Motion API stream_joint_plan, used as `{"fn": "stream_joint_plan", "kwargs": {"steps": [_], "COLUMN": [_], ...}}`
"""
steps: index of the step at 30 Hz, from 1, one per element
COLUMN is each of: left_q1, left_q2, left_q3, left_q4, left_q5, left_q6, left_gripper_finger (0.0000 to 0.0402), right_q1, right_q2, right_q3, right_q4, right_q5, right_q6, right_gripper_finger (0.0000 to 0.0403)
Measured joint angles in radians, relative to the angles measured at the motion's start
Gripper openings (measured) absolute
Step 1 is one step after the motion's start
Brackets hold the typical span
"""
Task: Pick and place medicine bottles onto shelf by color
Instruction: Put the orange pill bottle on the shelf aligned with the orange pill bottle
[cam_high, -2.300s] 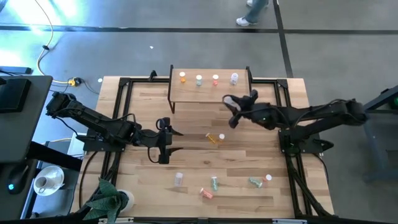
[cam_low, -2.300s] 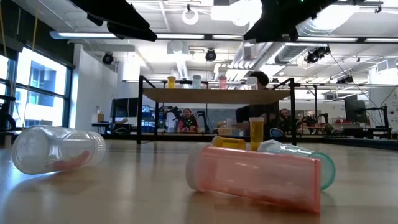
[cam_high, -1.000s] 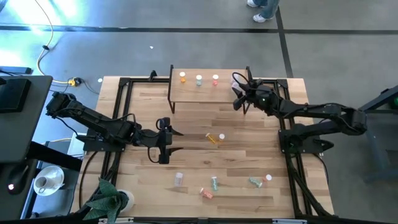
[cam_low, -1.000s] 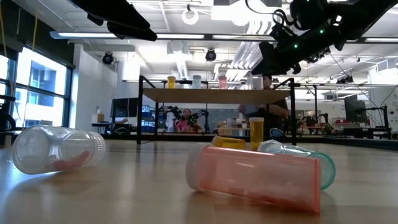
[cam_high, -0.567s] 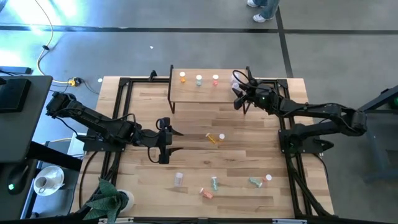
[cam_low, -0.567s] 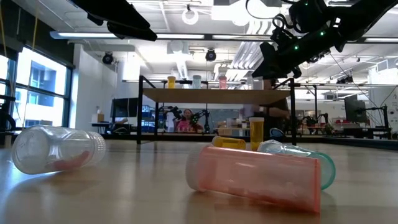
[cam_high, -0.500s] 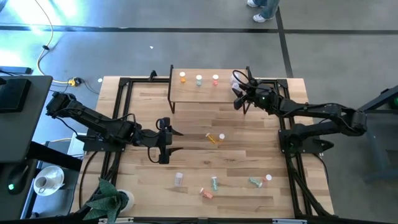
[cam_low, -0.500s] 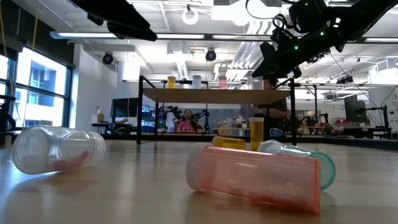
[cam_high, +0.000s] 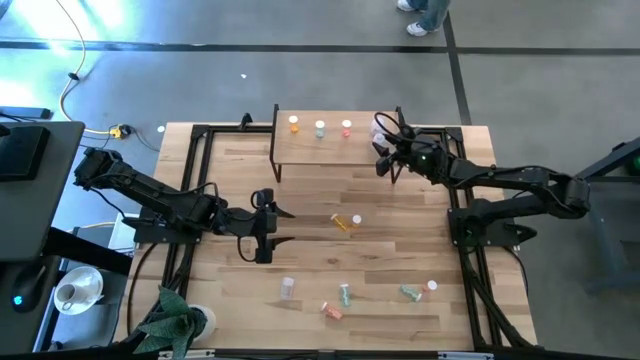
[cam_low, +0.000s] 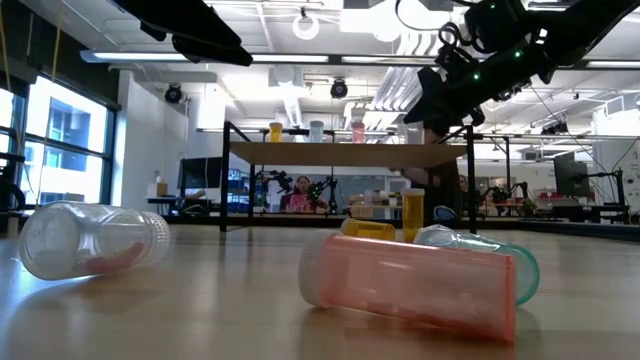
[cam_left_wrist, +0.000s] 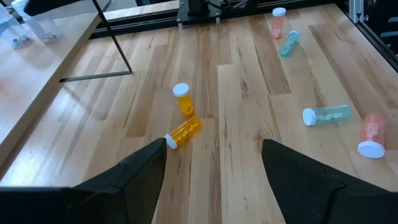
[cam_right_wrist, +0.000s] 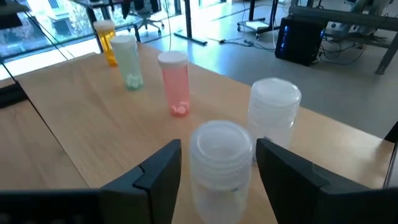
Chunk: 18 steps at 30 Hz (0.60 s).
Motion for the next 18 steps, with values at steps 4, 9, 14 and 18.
{"fn": "stream_joint_plan", "kwargs": {"steps": [4, 9, 14, 18], "left_q1": [0.000, 0.000, 0.000, 0.000], "left_q2": [0.000, 0.000, 0.000, 0.000], "left_q3": [0.000, 0.000, 0.000, 0.000], "left_q4": [-0.007, -0.043, -0.086, -0.112], "left_q5": [0.000, 0.000, -0.001, -0.004], "left_q6": [0.000, -0.019, -0.035, -0.057], "left_gripper_finger": [0.0254, 0.0254, 0.0254, 0.0254], "right_q1": [0.000, 0.008, 0.052, 0.122], "right_q2": [-0.004, -0.052, -0.137, -0.206], "right_q3": [0.000, 0.000, 0.000, 0.000], "right_q4": [0.028, 0.011, -0.001, -0.032], "right_q5": [0.000, 0.000, -0.025, -0.035], "right_q6": [0.000, 0.001, -0.001, -0.017], "right_gripper_finger": [0.0201, 0.0202, 0.0202, 0.0202]}}
